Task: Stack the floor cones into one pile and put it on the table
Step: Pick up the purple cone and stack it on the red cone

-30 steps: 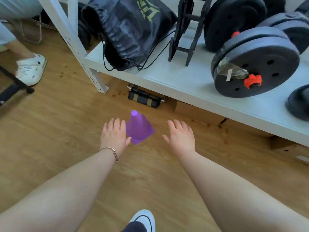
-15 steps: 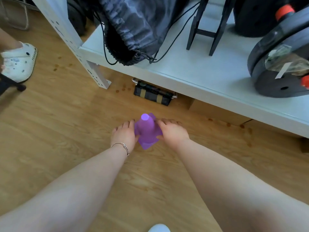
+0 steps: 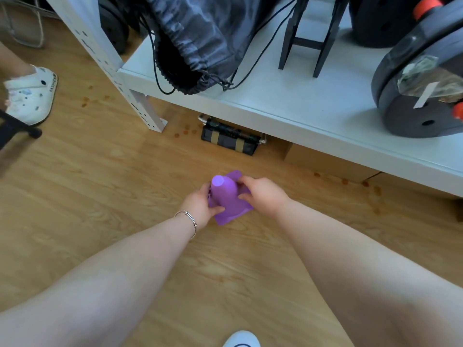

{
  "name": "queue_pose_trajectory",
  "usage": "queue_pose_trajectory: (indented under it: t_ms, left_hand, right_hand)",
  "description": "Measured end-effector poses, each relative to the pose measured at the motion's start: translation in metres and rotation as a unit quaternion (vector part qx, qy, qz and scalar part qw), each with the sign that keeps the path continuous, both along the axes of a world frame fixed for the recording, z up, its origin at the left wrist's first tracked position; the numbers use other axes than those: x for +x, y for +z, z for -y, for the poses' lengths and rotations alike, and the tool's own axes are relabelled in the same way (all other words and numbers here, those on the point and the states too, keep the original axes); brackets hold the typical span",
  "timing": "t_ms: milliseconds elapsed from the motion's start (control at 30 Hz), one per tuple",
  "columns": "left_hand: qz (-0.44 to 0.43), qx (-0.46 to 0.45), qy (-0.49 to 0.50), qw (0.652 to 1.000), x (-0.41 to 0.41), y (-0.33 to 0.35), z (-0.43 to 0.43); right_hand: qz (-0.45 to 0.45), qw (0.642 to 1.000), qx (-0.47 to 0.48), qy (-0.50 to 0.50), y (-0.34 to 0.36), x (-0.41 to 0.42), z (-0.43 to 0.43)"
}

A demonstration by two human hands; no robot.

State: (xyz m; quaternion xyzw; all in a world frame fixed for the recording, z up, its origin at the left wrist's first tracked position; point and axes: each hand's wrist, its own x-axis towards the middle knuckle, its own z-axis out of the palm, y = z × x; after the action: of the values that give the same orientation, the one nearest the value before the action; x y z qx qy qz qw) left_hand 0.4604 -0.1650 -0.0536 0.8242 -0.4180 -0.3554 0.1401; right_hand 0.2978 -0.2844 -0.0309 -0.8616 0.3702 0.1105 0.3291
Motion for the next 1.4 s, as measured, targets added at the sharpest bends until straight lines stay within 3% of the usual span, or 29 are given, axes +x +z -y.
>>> queue_pose_trajectory:
  t_ms: [133, 267, 500, 767, 1167, 1400]
  left_hand:
    - [-0.027, -0.029, -0.019, 0.999, -0.022, 0.019, -0.004]
    - [-0.058, -0.054, -0.055, 0.995, -0.053, 0.041, -0.004]
    - [-0.091, -0.102, -0.066, 0.988, -0.110, 0.081, -0.012]
    - [-0.129, -0.151, -0.096, 0.975, -0.197, 0.116, -0.006]
    - [-0.013, -0.163, -0.286, 0.944, -0.368, 0.171, 0.008]
    - [-0.007, -0.143, -0.333, 0.932, -0.439, 0.191, 0.010]
  right_hand:
    - [0.062, 0.997, 0.024, -0.043, 0.012, -0.031, -0.005]
    - [0.078, 0.996, 0.020, -0.035, 0.030, -0.068, -0.006]
    - [0.118, 0.984, 0.069, -0.114, 0.061, -0.137, -0.030]
    - [0.150, 0.969, 0.036, -0.192, 0.102, -0.237, -0.055]
    - [0.171, 0.944, 0.022, -0.280, 0.153, -0.423, -0.087]
    - [0.184, 0.932, 0.030, -0.311, 0.163, -0.500, -0.104]
